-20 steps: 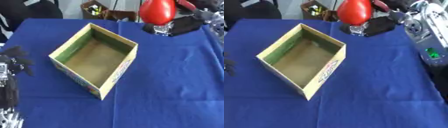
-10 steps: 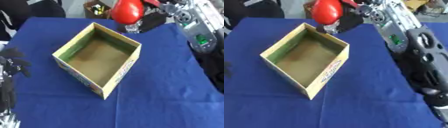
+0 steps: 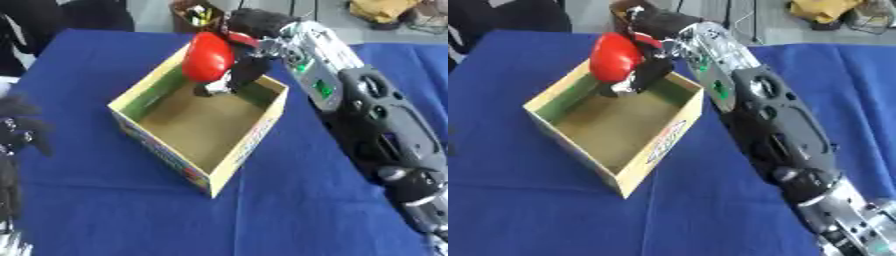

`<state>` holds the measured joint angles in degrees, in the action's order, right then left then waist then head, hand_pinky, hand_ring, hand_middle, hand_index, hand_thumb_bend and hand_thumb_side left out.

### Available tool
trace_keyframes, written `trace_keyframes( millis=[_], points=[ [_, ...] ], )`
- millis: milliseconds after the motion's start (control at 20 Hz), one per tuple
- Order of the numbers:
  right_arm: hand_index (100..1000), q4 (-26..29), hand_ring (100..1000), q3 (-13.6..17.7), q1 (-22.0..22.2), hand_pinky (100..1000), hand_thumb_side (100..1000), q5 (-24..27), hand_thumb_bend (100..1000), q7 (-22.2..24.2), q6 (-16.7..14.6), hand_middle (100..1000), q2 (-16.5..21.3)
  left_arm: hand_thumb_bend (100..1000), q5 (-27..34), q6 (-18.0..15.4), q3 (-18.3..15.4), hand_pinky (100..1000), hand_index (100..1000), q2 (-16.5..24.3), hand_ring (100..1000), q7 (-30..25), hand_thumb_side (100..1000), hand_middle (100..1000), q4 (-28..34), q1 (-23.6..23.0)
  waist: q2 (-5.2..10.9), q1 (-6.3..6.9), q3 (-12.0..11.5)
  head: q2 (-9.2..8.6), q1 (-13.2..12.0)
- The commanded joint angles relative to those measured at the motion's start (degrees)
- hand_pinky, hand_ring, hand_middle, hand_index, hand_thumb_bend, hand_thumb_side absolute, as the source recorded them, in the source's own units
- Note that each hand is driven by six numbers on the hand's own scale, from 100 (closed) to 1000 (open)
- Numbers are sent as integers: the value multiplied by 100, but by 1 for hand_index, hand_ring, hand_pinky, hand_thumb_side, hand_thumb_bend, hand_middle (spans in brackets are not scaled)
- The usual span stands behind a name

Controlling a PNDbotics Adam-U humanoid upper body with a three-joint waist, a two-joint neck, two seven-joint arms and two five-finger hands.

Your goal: Pick up objects on the table and place them in the box.

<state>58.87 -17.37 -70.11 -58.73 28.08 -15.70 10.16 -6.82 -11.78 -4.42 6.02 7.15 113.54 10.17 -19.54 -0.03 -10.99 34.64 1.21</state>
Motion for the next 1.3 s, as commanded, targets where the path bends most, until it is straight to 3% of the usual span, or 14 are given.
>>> trace_keyframes(
  millis=[50,700,850,1000,1100,1150,1200,1300],
  points=[
    [562,-336,413,68,-203,312,759,-145,100,78,-187,325,-93,100,9,-19,33,289,749,69,498,-30,932,572,105,62,86,8,-45,-42,29],
    [572,-1176,473,346,-606,368,827,-1165,100,183,-635,357,-435,100,24,-11,50,289,749,87,498,-63,933,573,105,64,54,-42,-126,-36,53],
    [668,-1223,522,354,-622,439,724,-1367,100,230,-683,475,-442,100,25,-5,52,290,749,86,498,-65,934,573,105,63,54,-50,-105,-48,42],
    [728,-1253,597,358,-635,514,707,-1667,119,511,-743,573,-451,100,25,0,50,290,748,85,498,-64,934,573,105,61,59,-56,-87,-46,34],
    [780,-1259,680,384,-638,586,676,-1822,265,741,-792,663,-459,100,26,2,50,290,748,84,498,-65,934,573,105,60,65,-58,-78,-47,30],
    [780,-1257,680,400,-640,586,676,-1885,265,856,-806,663,-463,100,26,2,49,290,748,84,498,-65,934,573,105,59,69,-58,-74,-49,28],
    [810,-1253,726,415,-640,627,633,-1941,447,964,-805,716,-463,100,26,2,49,291,748,84,498,-64,934,573,105,58,74,-58,-72,-51,28],
    [840,-1228,769,447,-639,663,632,-2036,740,1154,-756,768,-462,100,28,5,48,291,748,84,498,-63,934,573,105,55,84,-57,-69,-55,31]
  ],
)
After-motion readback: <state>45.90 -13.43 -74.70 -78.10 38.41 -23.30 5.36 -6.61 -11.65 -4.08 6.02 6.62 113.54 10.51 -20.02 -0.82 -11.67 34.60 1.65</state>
